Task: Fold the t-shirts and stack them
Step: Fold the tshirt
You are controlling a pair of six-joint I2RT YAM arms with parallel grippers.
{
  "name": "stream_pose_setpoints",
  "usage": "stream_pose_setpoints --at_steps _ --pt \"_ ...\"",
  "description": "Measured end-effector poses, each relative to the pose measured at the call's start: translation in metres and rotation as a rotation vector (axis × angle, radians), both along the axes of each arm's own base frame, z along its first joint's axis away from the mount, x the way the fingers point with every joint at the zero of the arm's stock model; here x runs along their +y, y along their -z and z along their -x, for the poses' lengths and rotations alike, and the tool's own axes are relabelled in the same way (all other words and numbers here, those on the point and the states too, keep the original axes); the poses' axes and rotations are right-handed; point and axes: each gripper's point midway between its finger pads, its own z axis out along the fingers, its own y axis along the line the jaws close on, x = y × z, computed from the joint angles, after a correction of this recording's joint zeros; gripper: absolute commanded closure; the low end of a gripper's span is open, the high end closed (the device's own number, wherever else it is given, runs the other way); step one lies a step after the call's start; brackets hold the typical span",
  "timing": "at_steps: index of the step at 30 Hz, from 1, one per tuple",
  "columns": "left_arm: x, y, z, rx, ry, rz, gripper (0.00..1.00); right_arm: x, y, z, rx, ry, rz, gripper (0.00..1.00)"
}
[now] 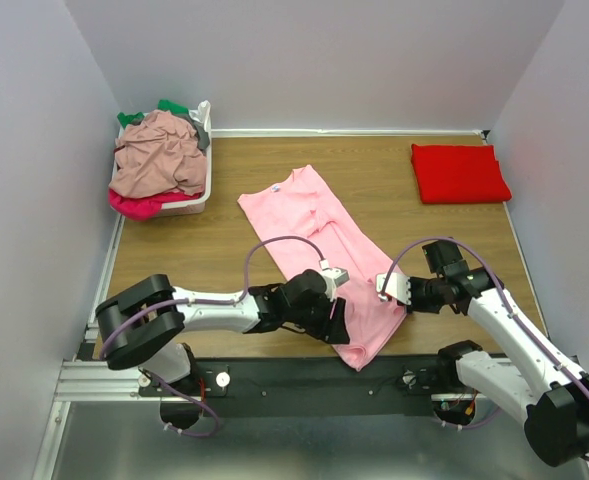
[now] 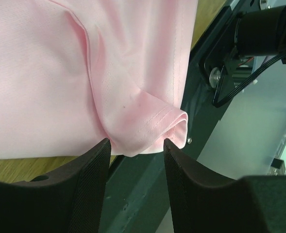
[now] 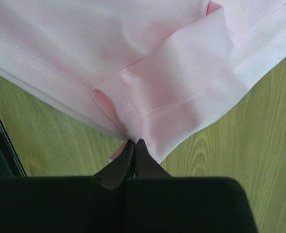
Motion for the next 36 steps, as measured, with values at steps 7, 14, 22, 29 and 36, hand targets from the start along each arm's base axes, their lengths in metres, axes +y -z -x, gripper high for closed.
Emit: stream_pose_setpoints --at_steps 7,14,22,29,36 --pt "-0.003 0.016 0.007 0.044 0.04 -0.018 0.45 0.0 0.0 0.0 0.001 0.0 0.0 1.0" --pt "-0.01 0.015 0.01 0.061 0.073 0.001 0.5 0.0 0.0 0.0 0.001 0.0 0.0 1.0" --pt "-0.028 -0.003 0.014 0.063 0.131 0.087 0.51 0.0 0.0 0.0 0.0 0.001 -0.001 1.0" --pt "-0.048 -0.007 0.011 0.072 0.168 0.13 0.51 0.0 -0.001 0.0 -0.003 0.001 -0.002 0.99" --pt "-0.071 -0.007 -0.002 0.071 0.164 0.165 0.48 0.0 -0.002 0.0 -0.009 0.01 -0.007 1.0"
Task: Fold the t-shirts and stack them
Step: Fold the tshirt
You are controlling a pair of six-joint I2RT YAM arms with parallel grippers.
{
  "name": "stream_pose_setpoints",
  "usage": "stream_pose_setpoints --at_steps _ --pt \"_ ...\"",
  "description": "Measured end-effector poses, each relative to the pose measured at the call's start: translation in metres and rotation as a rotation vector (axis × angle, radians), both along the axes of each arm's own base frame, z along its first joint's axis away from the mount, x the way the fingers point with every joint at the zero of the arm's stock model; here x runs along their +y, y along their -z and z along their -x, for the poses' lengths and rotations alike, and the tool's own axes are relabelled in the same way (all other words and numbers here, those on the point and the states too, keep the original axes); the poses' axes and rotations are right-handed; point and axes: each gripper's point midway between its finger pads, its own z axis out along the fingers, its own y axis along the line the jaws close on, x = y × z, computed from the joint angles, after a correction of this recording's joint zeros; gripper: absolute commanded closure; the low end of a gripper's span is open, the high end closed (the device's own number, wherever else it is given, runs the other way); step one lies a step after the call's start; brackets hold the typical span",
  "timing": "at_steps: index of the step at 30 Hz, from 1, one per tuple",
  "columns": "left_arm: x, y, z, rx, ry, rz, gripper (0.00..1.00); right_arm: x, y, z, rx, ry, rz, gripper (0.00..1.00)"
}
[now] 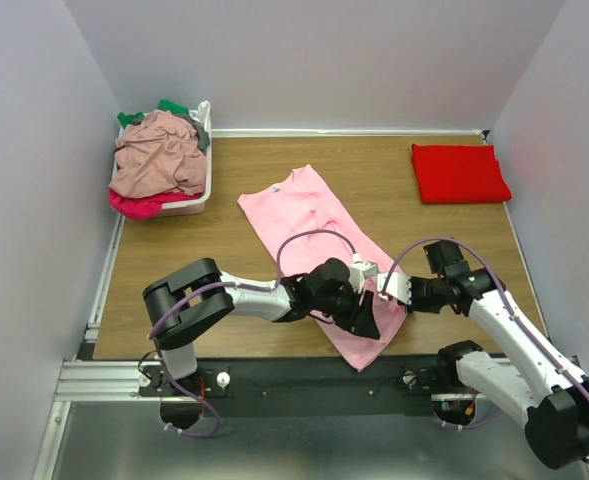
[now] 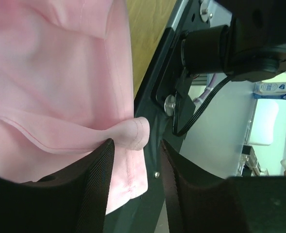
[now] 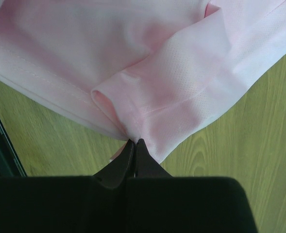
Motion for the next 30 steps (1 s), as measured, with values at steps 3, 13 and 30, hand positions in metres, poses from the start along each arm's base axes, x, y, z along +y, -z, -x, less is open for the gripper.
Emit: stream_pose_setpoints --at_steps 3,13,30 --pt "-0.001 -0.006 -0.005 -0.006 -0.016 0.028 0.46 0.0 -0.001 0.0 -0.004 0.002 -0.003 0.99" --pt "0.023 -0.035 -0.01 -0.016 -0.087 0.133 0.44 0.006 -0.005 0.001 0.004 0.022 -0.043 0.99" --pt "0.042 -0.051 0.05 -0.349 0.007 0.077 0.42 0.004 -0.006 -0.004 0.017 0.027 -0.019 0.99"
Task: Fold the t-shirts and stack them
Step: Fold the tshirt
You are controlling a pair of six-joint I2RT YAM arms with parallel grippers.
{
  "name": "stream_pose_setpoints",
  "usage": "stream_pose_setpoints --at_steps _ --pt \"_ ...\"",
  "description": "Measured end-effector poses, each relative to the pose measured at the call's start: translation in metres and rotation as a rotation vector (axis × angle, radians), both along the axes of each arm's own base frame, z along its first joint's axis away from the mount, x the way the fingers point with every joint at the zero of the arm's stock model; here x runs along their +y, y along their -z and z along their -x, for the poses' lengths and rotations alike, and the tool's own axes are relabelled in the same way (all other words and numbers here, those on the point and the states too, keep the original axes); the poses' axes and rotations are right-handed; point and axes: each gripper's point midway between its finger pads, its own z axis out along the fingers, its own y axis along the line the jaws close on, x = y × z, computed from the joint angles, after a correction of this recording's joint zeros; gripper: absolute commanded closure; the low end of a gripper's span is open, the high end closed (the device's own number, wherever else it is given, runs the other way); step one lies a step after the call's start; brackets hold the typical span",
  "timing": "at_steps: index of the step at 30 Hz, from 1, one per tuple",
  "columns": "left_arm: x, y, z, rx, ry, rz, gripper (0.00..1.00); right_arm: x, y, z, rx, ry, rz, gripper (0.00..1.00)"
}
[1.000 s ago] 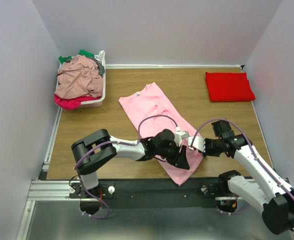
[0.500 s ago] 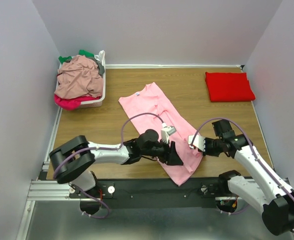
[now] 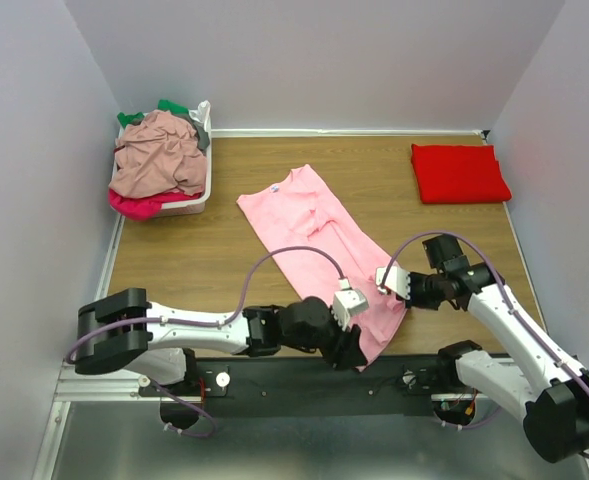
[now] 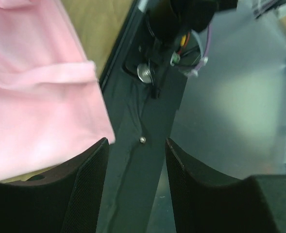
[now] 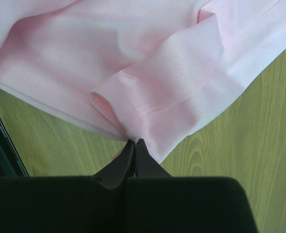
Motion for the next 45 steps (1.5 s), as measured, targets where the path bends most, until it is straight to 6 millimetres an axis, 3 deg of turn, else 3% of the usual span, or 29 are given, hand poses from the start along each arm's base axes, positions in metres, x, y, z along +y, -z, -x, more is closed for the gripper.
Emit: stream_pose_setpoints --at_steps 5,18,28,40,45 --pt "-0.013 0.015 0.024 -0.11 0.023 -0.063 0.4 -0.001 0.003 0.0 0.02 0.001 0.009 1.0" --pt "-0.051 0.034 -0.011 -0.221 -0.137 -0.189 0.36 -0.004 0.005 0.003 0.042 0.007 0.03 1.0" --pt "-0.052 0.057 -0.002 -0.294 -0.197 -0.314 0.36 -0.002 0.001 -0.002 0.059 0.022 0.028 1.0" --pt "-0.053 0.086 -0.022 -0.352 -0.319 -0.477 0.36 -0.002 0.0 -0.002 0.061 0.031 0.024 1.0" --pt "-0.047 0.089 -0.027 -0.362 -0.356 -0.517 0.36 -0.001 0.0 -0.002 0.063 0.033 0.022 0.99"
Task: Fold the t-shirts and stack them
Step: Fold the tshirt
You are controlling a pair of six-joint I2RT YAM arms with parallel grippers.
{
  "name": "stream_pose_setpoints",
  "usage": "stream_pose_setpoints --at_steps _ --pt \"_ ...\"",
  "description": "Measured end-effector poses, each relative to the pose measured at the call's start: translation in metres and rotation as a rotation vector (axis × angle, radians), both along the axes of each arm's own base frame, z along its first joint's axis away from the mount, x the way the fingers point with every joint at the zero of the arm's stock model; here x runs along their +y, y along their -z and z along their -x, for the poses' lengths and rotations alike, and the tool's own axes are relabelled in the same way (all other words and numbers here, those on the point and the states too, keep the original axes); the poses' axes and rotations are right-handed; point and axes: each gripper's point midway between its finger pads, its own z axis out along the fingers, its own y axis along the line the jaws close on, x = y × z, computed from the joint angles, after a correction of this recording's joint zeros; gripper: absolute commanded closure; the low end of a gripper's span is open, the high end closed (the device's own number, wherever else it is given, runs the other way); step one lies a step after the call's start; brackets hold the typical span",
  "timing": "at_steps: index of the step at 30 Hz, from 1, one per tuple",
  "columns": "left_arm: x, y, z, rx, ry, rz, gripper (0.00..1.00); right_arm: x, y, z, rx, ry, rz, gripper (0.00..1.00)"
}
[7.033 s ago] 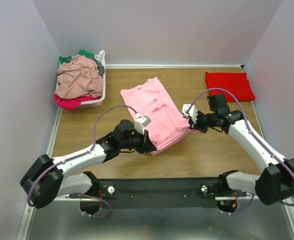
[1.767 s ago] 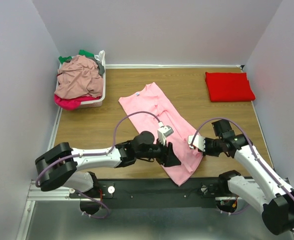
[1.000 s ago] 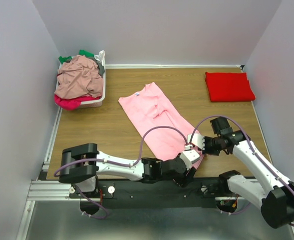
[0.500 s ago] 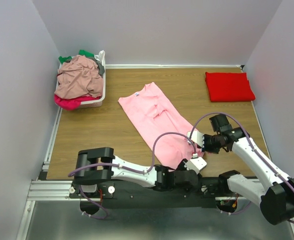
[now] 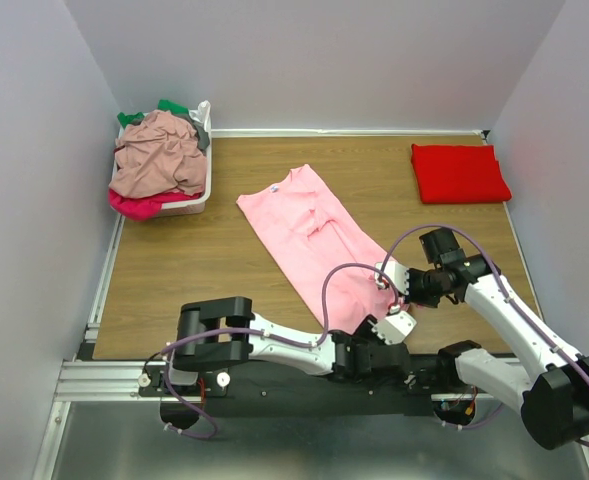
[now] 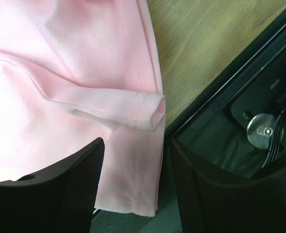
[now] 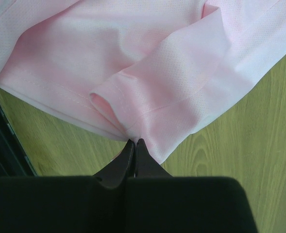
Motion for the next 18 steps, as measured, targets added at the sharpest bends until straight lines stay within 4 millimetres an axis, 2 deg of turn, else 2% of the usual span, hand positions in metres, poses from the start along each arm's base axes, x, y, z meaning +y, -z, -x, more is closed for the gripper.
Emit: stream_pose_setpoints --at_steps 11,14,15,18 --pt "-0.0029 0.0095 -0.0029 -0.015 -0.011 -0.04 0.41 0.0003 -0.0001 0.0002 0.002 0.004 -0.002 1.0" --pt "-0.0032 0.0093 -0.003 -0.021 -0.002 -0.044 0.54 0.0004 -0.0001 0.0002 0.002 0.004 -0.003 0.99" --pt "-0.0036 0.009 -0.0033 -0.024 0.001 -0.045 0.62 0.0004 -0.0001 0.0002 0.002 0.003 -0.003 1.0" --pt "-0.0043 0.0086 -0.0036 -0.03 0.011 -0.048 0.76 0.0005 -0.0001 0.0003 0.002 0.004 -0.004 0.99"
